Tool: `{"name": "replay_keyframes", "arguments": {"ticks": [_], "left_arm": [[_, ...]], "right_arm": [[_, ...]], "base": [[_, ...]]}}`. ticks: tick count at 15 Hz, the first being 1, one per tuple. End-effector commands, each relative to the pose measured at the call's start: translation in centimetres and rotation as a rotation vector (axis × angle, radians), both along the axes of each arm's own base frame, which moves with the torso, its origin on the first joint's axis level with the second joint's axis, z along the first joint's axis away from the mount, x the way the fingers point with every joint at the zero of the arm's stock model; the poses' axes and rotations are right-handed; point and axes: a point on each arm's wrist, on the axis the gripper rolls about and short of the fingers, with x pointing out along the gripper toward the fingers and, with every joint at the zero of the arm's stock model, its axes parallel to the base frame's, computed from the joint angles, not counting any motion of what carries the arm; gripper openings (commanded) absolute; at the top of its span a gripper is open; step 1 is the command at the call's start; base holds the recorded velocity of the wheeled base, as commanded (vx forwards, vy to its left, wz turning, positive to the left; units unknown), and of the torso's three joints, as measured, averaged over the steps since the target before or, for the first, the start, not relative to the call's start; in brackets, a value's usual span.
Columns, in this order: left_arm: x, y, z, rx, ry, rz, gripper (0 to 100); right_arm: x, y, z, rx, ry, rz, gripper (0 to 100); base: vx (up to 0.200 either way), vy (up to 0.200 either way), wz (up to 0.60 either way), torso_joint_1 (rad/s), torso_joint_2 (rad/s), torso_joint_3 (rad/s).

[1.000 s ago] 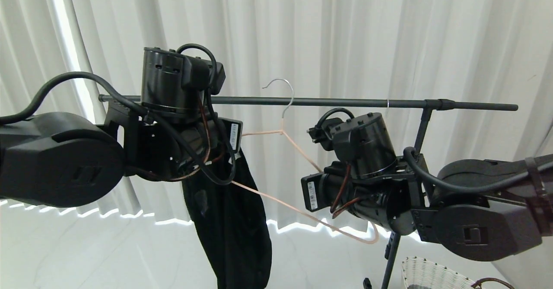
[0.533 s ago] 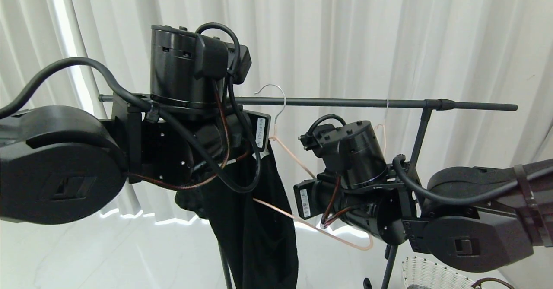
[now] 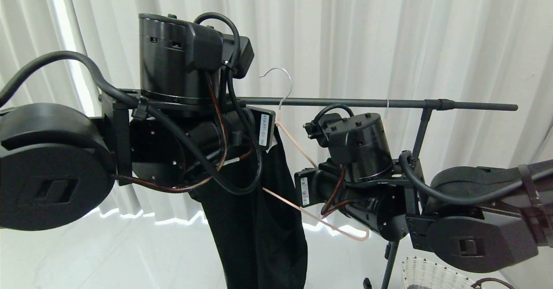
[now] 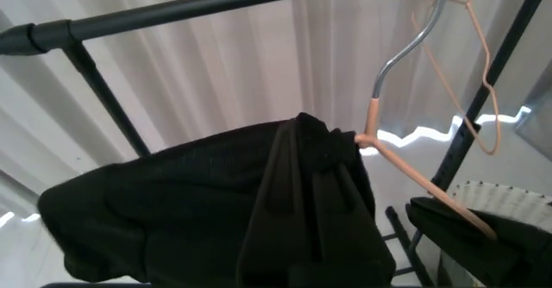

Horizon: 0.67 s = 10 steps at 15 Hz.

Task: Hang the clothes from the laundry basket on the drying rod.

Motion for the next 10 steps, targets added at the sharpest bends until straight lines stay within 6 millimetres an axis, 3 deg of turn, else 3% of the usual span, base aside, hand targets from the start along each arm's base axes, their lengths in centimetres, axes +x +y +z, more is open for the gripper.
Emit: {"name": "replay_keyframes", "arguments": {"ticks": [1,2,10], "left_arm": [[-0.4,0.4,0.6,-0.014,-0.015,-0.002,0],[-0.6,0.5,0.9,-0.020,-0.021,-0.003,100],[-1.5,1.1,1.8,-0.039,-0.045,-0.008,100]], "right_arm": [[0.0,0.0,0.1,0.003,-0.008,-0.013,0],[0.0,0.0,0.2,0.011,-0.014,-0.015,0],[1.2,-0.5,1.6,0.136,-0.128,-0.100,0]], "base": [[0.000,0.000,0.00,0.000,0.00,0.000],[0.000,0.000,0.00,0.000,0.00,0.000],[0.000,0.000,0.00,0.000,0.00,0.000]]}}
